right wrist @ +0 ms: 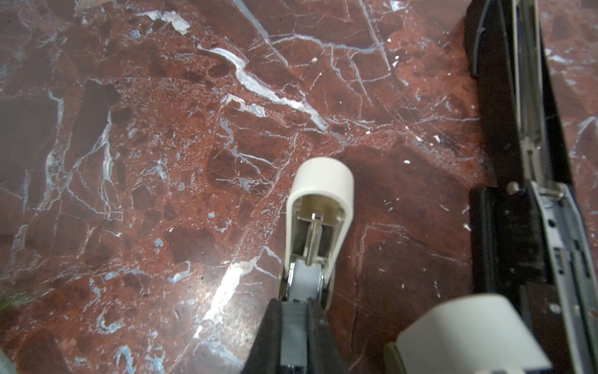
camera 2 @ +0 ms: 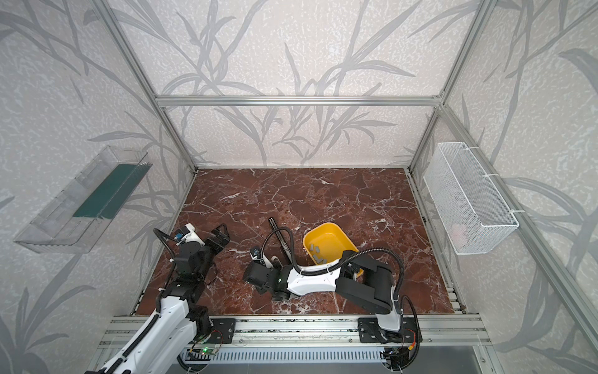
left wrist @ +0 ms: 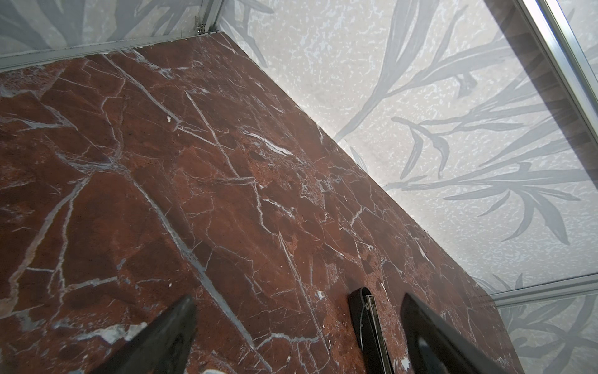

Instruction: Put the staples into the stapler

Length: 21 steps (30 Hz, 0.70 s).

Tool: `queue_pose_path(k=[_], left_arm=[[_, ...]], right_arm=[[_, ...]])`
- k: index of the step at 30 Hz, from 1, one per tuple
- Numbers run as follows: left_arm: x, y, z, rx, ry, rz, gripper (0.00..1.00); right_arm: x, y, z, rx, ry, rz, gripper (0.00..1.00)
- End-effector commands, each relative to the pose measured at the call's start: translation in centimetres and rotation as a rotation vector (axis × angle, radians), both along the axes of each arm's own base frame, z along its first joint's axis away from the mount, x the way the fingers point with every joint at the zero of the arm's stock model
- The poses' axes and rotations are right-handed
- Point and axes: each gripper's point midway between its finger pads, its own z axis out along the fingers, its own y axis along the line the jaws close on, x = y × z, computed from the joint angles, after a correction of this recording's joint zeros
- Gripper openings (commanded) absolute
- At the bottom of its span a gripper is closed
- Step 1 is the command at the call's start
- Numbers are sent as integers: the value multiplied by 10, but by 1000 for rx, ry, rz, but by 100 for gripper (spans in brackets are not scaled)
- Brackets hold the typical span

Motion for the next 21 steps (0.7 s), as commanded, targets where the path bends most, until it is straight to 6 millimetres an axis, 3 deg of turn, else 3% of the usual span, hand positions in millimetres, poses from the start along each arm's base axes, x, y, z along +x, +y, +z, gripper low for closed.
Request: queue_pose_path(k=[1, 15, 21], left_arm=[[1, 1, 9, 10, -23, 2, 98], [1, 2, 10, 9, -22, 4, 98], [1, 2, 11, 11, -26, 4, 98]], right_arm=[[0, 7, 4, 12, -6, -6, 14], [-2, 4, -3, -4, 8, -15, 14], [-13, 2, -5, -6, 6, -3, 14]])
